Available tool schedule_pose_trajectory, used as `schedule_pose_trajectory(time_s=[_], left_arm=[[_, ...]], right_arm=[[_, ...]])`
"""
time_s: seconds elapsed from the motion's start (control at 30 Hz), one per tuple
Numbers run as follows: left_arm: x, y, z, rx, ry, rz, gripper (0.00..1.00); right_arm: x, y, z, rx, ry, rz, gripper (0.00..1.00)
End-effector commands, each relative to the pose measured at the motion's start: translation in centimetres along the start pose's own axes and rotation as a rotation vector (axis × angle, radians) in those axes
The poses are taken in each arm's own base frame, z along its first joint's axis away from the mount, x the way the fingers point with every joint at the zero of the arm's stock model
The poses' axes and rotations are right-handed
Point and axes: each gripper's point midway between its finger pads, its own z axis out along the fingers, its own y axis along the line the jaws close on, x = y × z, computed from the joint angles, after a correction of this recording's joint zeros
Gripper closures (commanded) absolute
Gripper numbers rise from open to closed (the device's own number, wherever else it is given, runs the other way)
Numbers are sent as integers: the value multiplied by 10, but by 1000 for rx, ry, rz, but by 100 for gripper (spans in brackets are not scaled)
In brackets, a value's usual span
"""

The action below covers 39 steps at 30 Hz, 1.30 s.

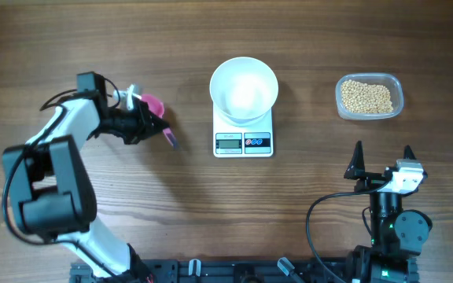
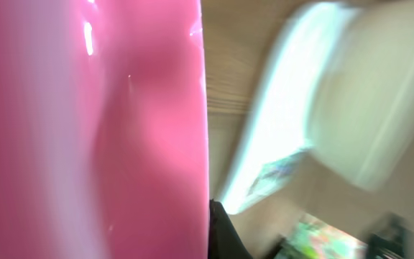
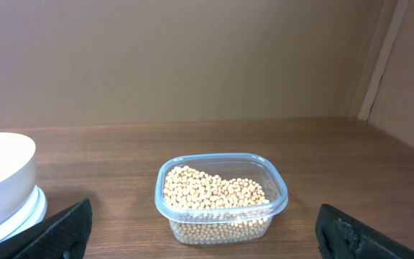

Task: Scoop item into bowl and weigh 150g on scale
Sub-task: 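Close the left gripper on the pink scoop and lift it, then carry the scoop over the bowl toward the right gripper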

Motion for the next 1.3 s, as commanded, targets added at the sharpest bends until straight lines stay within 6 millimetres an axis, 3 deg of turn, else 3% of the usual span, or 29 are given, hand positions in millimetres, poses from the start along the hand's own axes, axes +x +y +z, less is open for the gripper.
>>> schedule_pose_trajectory(time_s=[0.0,0.13,0.3,0.5,0.57,0.63,0.73,0.87,0.93,1.07,1.17,1.27], left_arm=[[10,-90,-49,395,-18,88,96],[29,-134,-78,582,7,149,96],[59,-163,-88,608,45,185,96],[72,-177,-92,607,91,121,96],[74,-179,-90,607,97,131,96],[76,-181,-88,608,102,147,96],[80,-187,-86,627,122,171,96],[82,-193,-84,635,137,190,96],[81,-196,-82,635,150,179,96],[75,-205,-81,637,150,204,96],[61,-209,-74,578,118,143,96],[57,-228,-71,564,77,184,96]], right_arm=[[-2,0,0,3,-11,-13,0],[-2,0,0,3,-11,-13,0],[-2,0,0,3,-11,-13,0],[-3,0,0,3,-12,-13,0],[-12,7,-1,-41,-48,28,0],[-24,37,-5,-225,-73,238,0],[-18,73,-17,-446,72,645,0],[-12,69,-15,-394,191,1125,0],[-29,70,-17,-437,162,1237,0],[-95,78,-39,-644,-70,1099,0],[-119,77,-44,-649,-98,1096,0],[-135,81,-40,-615,-28,1028,0]])
